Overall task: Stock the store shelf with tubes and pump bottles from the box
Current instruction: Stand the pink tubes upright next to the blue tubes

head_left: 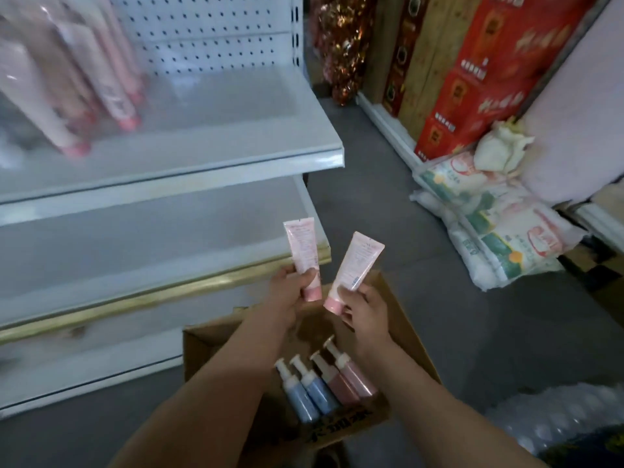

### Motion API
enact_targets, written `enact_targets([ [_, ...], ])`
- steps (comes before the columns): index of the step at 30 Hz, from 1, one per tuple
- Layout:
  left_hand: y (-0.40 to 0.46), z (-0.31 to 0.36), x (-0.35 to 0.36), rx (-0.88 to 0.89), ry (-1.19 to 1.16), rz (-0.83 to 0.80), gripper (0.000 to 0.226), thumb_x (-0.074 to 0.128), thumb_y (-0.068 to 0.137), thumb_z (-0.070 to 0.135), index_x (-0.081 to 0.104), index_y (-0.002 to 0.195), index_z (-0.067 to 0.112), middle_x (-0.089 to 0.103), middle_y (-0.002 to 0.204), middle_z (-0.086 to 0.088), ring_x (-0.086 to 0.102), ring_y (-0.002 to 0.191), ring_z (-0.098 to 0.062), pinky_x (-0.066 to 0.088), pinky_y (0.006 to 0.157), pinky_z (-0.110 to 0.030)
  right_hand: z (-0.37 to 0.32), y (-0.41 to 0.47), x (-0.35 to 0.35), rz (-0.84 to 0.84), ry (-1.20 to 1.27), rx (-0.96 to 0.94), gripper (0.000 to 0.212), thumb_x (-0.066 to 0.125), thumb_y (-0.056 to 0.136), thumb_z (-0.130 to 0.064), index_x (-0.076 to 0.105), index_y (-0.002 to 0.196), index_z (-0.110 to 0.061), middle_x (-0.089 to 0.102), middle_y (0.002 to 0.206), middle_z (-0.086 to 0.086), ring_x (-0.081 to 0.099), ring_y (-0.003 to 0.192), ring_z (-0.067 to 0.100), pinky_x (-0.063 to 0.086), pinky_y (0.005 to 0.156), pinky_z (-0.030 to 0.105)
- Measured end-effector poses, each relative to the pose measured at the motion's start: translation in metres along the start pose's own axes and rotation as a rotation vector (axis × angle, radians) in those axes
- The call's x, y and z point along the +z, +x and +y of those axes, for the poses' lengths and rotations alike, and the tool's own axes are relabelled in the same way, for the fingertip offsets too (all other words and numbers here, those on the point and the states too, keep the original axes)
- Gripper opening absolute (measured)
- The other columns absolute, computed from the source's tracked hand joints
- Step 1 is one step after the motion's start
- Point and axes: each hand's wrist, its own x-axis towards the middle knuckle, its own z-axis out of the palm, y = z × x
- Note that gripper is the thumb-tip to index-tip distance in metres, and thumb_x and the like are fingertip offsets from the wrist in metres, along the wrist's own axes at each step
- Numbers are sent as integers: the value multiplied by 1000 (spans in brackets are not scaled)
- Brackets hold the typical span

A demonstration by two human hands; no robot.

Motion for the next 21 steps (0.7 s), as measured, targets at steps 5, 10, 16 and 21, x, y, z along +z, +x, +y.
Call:
enact_targets([
  [5, -39, 60, -14, 169, -28, 47, 30, 73, 86, 11, 59, 113, 15, 69, 115, -9, 70, 97, -28, 59, 83, -40, -48, -19, 43, -100, -4, -140, 24, 74, 87, -13, 66, 109, -15, 74, 108, 7, 72, 98, 28, 58, 88, 45],
  [10, -74, 117, -39, 325, -72, 93, 33, 74, 86, 11, 60, 115, 12, 72, 108, -10, 71, 87, -23, 56, 68, -30, -85, -39, 85, -197, -41, -293, 26, 73, 86, -11, 65, 111, -10, 71, 108, 10, 70, 95, 29, 59, 81, 40],
  [16, -95, 173, -80, 480, -110, 220, 36, 74, 84, 9, 60, 117, 10, 71, 110, -11, 69, 93, -26, 58, 75, -33, -116, -57, 134, -307, -108, -419, 30, 73, 86, -12, 64, 114, -13, 71, 108, 1, 71, 92, 20, 58, 75, 30],
  [21, -95, 206, -112, 563, -123, 299, 35, 76, 82, 10, 61, 114, 10, 71, 111, -11, 69, 96, -27, 55, 71, -32, -133, -60, 166, -344, -131, -486, 25, 74, 85, -8, 67, 108, -13, 74, 99, 1, 73, 79, 15, 57, 67, 24],
])
